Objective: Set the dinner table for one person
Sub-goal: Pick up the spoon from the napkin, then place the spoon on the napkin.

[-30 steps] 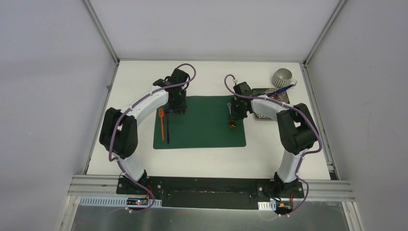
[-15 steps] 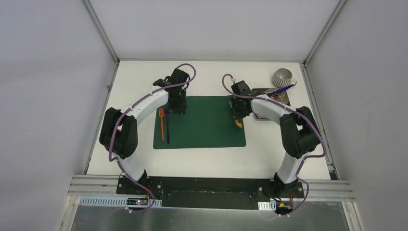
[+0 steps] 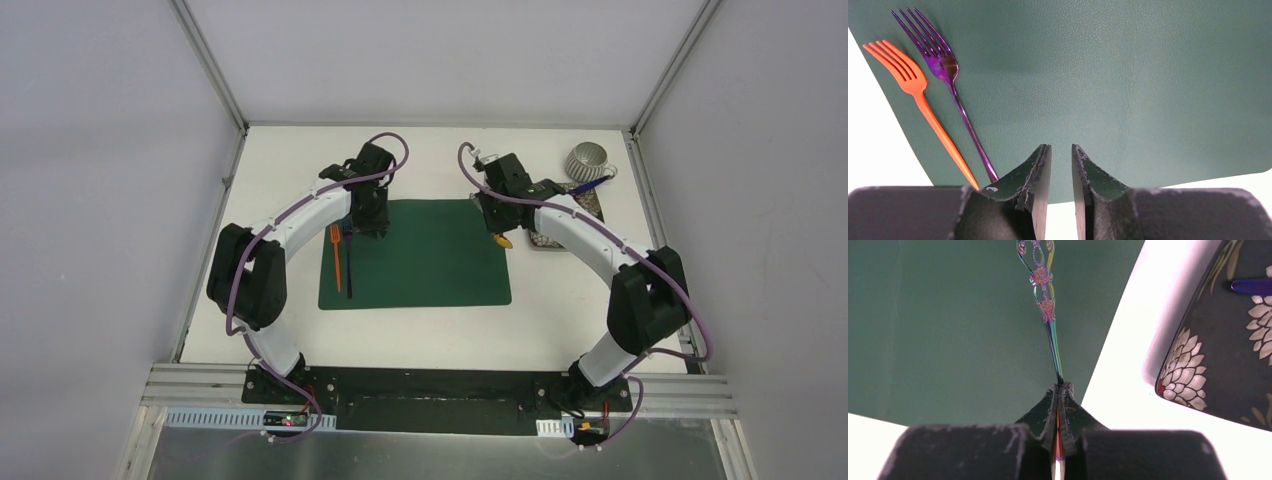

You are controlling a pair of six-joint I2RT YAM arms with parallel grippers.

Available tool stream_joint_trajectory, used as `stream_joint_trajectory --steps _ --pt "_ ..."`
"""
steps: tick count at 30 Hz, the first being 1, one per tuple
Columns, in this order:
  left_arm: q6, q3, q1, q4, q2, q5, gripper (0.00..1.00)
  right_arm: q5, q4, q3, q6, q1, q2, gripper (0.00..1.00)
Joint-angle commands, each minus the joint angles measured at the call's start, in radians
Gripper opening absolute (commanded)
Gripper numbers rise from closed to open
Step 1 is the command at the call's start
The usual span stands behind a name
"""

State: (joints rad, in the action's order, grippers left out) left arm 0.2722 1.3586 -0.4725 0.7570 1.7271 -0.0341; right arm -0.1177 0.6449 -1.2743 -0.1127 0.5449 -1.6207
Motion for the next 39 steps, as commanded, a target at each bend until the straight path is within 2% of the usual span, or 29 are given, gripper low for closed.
stream_joint_trajectory --steps 1,7,13,20,31,32,33,35,36,37,38,39 --pt "0.0 0.028 -0.018 -0.011 -0.034 -0.01 0.23 0.049 0.057 -0.057 0.198 0.016 -0.02 0.0" --pt "-0.01 0.044 -0.02 0.019 -0.044 -0.008 0.23 0.199 0.059 -0.057 0.378 0.022 -0.058 0.0" --pt "-0.027 0.045 -0.02 0.044 -0.053 0.012 0.23 0.224 0.068 -0.026 0.537 0.063 -0.109 0.0" --pt "-0.024 0.04 -0.02 0.048 -0.058 0.017 0.23 0.209 0.034 0.053 0.564 0.173 -0.142 0.0" --pt "-0.024 0.041 -0.02 0.048 -0.06 0.024 0.23 0.139 0.019 0.096 0.57 0.228 -0.167 0.0" --pt "-0.024 0.042 -0.02 0.048 -0.061 0.023 0.23 0.127 0.019 0.092 0.568 0.228 -0.175 0.04" --pt "-0.024 0.041 -0.02 0.048 -0.061 0.023 0.23 0.124 0.018 0.09 0.566 0.228 -0.179 0.13" --pt "-0.025 0.04 -0.02 0.048 -0.063 0.024 0.23 0.082 0.019 0.087 0.56 0.228 -0.177 0.31" --pt "-0.025 0.041 -0.02 0.048 -0.064 0.026 0.23 0.072 0.019 0.087 0.557 0.228 -0.171 0.45" --pt "-0.025 0.04 -0.02 0.048 -0.064 0.028 0.23 0.062 0.018 0.087 0.554 0.228 -0.161 0.52" --pt "-0.025 0.039 -0.02 0.048 -0.065 0.027 0.23 0.05 0.018 0.085 0.552 0.228 -0.149 0.54" --pt "-0.025 0.039 -0.02 0.047 -0.063 0.027 0.23 0.029 0.013 0.083 0.545 0.229 -0.126 0.59"
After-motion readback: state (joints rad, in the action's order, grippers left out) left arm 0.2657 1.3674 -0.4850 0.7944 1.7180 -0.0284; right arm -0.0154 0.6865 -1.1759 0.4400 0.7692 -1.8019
